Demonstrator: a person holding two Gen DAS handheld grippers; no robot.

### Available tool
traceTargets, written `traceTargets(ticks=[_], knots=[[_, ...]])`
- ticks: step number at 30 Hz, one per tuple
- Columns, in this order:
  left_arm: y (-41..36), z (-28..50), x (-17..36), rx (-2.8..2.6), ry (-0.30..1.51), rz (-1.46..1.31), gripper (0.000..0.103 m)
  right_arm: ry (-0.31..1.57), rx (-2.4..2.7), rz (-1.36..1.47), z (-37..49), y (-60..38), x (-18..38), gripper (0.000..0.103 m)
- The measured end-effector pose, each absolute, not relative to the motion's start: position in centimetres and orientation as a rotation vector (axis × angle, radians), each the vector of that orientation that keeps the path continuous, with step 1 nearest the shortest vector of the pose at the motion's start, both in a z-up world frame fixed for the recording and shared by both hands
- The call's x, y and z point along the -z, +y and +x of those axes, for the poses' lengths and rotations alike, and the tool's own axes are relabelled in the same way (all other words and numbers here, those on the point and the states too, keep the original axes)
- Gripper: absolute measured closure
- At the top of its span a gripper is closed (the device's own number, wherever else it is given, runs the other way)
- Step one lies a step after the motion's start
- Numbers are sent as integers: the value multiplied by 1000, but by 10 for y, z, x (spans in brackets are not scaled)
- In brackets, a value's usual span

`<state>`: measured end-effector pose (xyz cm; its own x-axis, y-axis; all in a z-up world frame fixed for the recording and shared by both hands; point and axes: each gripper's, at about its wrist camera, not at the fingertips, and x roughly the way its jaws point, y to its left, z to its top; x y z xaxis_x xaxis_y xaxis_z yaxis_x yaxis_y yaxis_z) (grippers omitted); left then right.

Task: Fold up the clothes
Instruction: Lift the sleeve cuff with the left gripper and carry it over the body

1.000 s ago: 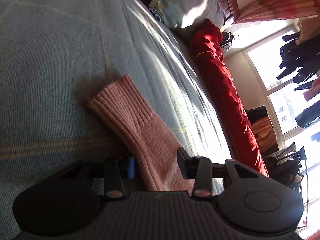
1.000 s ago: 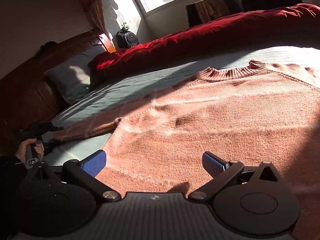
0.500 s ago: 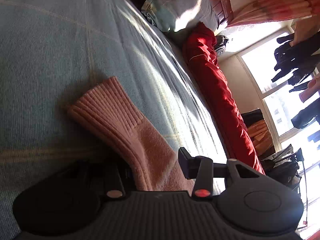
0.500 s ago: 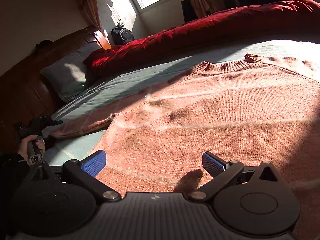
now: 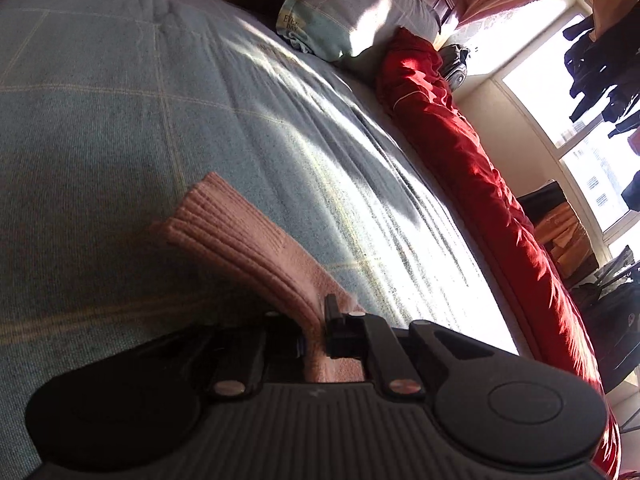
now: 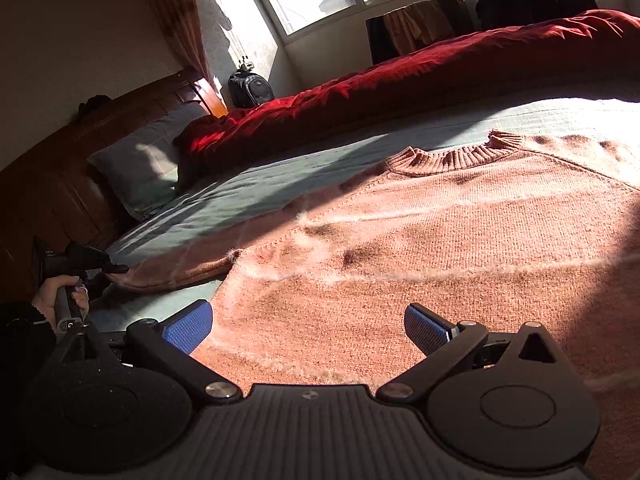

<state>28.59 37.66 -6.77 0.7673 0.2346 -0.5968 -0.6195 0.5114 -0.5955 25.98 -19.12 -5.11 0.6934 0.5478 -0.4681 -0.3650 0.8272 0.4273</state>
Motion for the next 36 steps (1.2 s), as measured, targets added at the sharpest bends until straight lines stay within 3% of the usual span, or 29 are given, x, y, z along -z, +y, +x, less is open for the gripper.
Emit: traceTargets(ticks=[16, 36], knots=[[287, 321, -36, -351, 436, -718, 97, 635, -577, 231, 247, -188, 40, 0], [160, 373, -98, -138, 456, -594, 97, 625, -606, 229, 227, -213, 32, 0]])
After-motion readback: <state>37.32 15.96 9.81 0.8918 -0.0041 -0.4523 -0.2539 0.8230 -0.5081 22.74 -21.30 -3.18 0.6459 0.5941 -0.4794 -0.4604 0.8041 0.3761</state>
